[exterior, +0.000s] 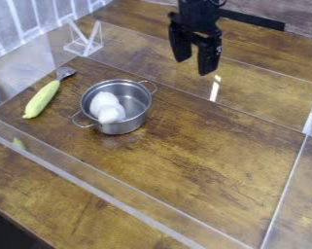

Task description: Put the mushroom in the silver pot

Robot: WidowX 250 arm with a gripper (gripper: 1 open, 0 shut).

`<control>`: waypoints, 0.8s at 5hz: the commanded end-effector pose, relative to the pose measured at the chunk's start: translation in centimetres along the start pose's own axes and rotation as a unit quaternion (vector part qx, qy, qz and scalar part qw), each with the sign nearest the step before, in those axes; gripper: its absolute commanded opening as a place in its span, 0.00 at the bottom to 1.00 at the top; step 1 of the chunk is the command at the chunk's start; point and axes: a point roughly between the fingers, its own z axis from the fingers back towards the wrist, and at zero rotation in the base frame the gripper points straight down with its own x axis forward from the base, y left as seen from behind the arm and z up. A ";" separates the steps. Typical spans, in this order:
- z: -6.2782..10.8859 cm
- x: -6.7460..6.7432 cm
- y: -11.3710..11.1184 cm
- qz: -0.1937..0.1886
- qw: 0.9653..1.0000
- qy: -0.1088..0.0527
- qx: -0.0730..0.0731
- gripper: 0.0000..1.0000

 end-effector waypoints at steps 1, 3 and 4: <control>4.4 0.2 1.5 -0.010 0.998 -0.057 0.024 1.00; 3.1 0.3 1.2 -0.038 0.998 -0.057 0.015 1.00; 2.6 0.6 0.2 -0.054 0.997 -0.058 0.009 1.00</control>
